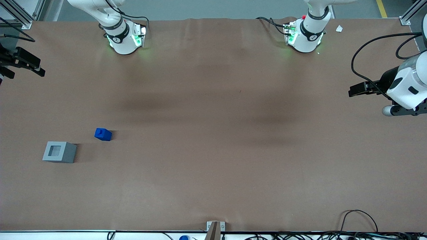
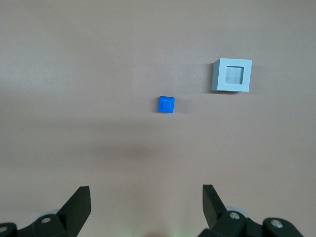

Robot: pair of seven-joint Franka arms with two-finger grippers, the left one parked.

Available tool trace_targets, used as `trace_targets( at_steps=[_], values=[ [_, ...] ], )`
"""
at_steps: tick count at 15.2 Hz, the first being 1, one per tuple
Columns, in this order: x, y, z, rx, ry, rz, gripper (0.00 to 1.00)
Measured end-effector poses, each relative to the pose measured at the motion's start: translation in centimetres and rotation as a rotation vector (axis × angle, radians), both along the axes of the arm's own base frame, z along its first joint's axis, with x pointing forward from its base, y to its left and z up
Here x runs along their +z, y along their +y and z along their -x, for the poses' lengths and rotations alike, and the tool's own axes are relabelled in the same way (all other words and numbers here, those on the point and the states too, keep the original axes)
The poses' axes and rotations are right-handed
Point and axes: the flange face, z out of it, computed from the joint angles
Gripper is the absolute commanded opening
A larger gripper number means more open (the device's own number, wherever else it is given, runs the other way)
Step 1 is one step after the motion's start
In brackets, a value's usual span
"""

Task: Insert blue part into gray base with right arm
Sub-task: 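Lower the open right gripper onto the blue block and grasp it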

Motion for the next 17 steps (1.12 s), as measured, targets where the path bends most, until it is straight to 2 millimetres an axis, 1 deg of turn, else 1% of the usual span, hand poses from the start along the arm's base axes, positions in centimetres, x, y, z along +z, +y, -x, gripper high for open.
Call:
trace_targets(
  at_steps=[6,8,9,10,12,15,17],
  values=[
    [0.0,-0.1,-0.1,-0.001,-0.006,0.0,1.0],
    [-0.6,-0.7,-0.8,-0.014,-0.015,0.002,1.0],
    [-1.3,-1.2,-1.4,-0.025,-0.018,0.003,1.0],
    [-2.2,-1.8,-2.0,-0.035,-0.011,0.004,1.0],
    [-4.8,-2.5,-3.3,-0.048,0.028,0.006,1.0],
    [-9.9,-3.1,-5.7,-0.059,0.061,0.01,1.0],
    [-13.4,-3.1,-6.9,-0.06,0.064,0.013,1.0]
  ],
)
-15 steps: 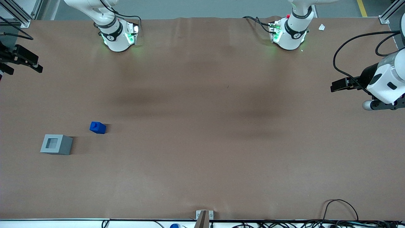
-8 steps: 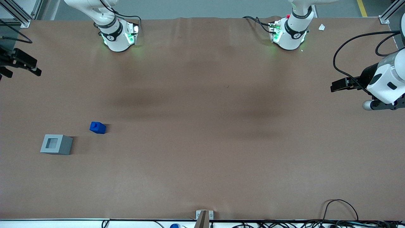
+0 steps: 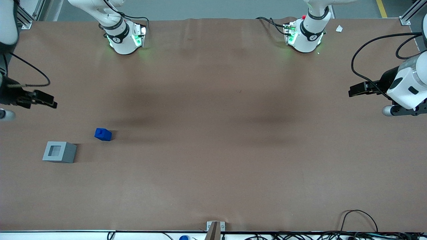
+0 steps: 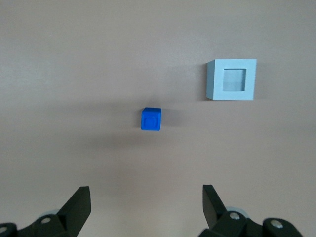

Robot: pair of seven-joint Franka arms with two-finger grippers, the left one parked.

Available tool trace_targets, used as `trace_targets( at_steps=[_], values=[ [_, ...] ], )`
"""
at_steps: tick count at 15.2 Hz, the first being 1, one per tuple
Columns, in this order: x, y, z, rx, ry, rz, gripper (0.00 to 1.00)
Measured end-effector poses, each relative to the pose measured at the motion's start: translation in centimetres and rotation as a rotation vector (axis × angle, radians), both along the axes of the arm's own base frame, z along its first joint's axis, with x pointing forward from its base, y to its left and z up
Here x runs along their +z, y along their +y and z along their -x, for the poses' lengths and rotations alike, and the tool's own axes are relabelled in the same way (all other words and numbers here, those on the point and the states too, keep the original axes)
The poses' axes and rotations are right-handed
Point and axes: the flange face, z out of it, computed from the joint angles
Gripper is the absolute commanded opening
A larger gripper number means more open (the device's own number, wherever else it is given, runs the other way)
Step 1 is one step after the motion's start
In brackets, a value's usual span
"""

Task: Insert blue part into gray base with right arm
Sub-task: 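Lower the open right gripper onto the blue block and grasp it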

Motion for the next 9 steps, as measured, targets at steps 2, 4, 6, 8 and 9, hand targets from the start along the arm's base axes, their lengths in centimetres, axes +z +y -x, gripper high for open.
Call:
trace_targets(
  at_steps=[2,4,6,8,9],
  values=[
    [-3.6,0.0,-0.8,-0.001,-0.006,0.004,1.0],
    [-7.5,0.0,-1.3,-0.003,-0.011,0.008,0.99],
    [-11.3,-0.1,-1.7,-0.005,-0.002,0.012,0.99],
    [-14.2,-0.1,-2.3,-0.005,0.01,0.015,0.99],
    [-15.3,0.0,-2.6,-0.004,0.007,0.017,0.99]
  ],
)
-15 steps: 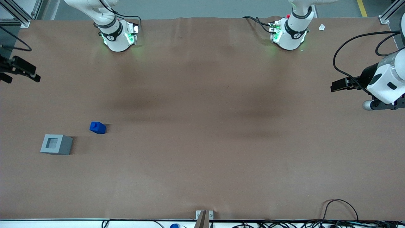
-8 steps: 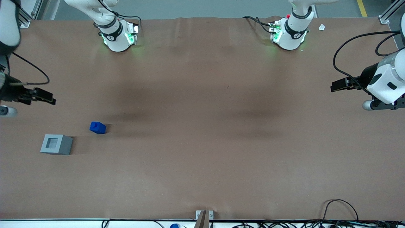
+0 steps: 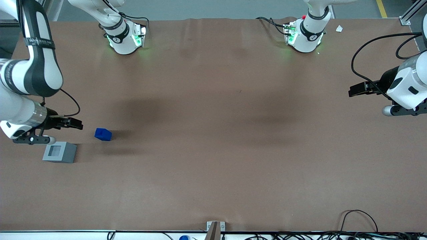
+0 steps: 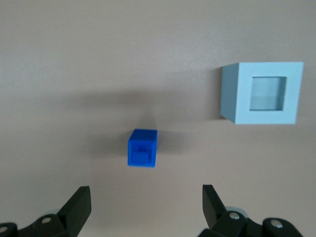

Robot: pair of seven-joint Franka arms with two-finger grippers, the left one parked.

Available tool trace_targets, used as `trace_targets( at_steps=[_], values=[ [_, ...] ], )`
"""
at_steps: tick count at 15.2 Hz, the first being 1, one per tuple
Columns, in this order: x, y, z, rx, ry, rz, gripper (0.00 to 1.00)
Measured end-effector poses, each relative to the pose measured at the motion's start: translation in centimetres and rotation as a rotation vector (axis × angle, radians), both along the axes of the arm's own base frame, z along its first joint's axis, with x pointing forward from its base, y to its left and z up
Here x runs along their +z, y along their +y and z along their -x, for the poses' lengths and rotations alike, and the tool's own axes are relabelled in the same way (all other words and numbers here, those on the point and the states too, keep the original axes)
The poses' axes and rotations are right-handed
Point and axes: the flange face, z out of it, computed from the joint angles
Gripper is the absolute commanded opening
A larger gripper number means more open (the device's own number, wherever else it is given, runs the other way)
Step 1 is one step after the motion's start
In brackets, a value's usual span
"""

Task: Insert blue part into gray base with right arm
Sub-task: 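Lower the open right gripper onto the blue block and grasp it, then lift the blue block and carry it toward the gray base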

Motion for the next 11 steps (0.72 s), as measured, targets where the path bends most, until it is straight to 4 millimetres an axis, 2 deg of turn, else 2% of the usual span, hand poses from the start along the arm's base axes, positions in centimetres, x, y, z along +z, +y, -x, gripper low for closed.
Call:
trace_targets(
  at_steps=[6,11],
  values=[
    [-5.6,0.7,-1.3,0.012,0.011,0.007,0.91],
    [-8.8,0.5,-1.1,-0.027,0.061,0.007,0.87]
  ],
)
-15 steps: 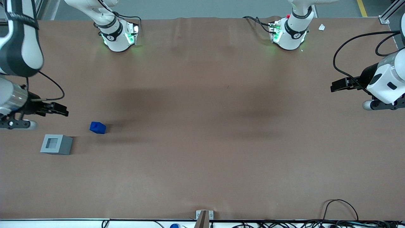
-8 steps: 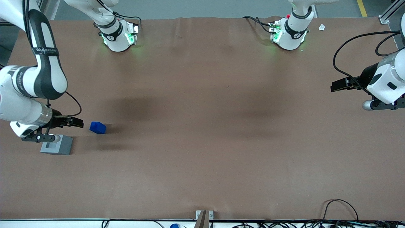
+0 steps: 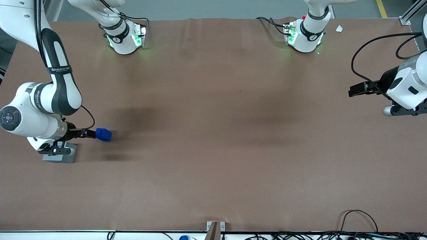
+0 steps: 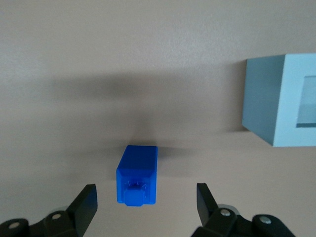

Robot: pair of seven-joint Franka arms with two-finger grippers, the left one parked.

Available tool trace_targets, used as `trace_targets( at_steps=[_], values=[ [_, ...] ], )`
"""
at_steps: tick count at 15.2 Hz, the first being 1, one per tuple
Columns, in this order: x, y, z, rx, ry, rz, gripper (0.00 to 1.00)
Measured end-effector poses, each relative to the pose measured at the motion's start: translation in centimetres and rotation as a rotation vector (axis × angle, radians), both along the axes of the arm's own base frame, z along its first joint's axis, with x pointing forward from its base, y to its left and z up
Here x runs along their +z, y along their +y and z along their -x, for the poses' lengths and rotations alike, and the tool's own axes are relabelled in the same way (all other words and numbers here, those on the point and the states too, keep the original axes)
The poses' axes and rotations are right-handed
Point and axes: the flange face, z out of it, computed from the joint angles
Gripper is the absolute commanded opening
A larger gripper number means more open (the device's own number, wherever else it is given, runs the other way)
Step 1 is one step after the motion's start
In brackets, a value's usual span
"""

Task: Insert blue part into gray base with right arm
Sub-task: 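Lift the blue block and carry it toward the gray base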

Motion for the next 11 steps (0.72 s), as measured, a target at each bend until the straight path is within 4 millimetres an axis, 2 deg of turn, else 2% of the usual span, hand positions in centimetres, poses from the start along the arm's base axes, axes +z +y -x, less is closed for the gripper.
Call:
trace_targets(
  at_steps=[5,11],
  values=[
    [-2.8,1.4,0.2,-0.023,0.046,0.005,0.86],
    [-5.7,1.6,0.5,-0.02,0.092,0.007,0.75]
  ],
)
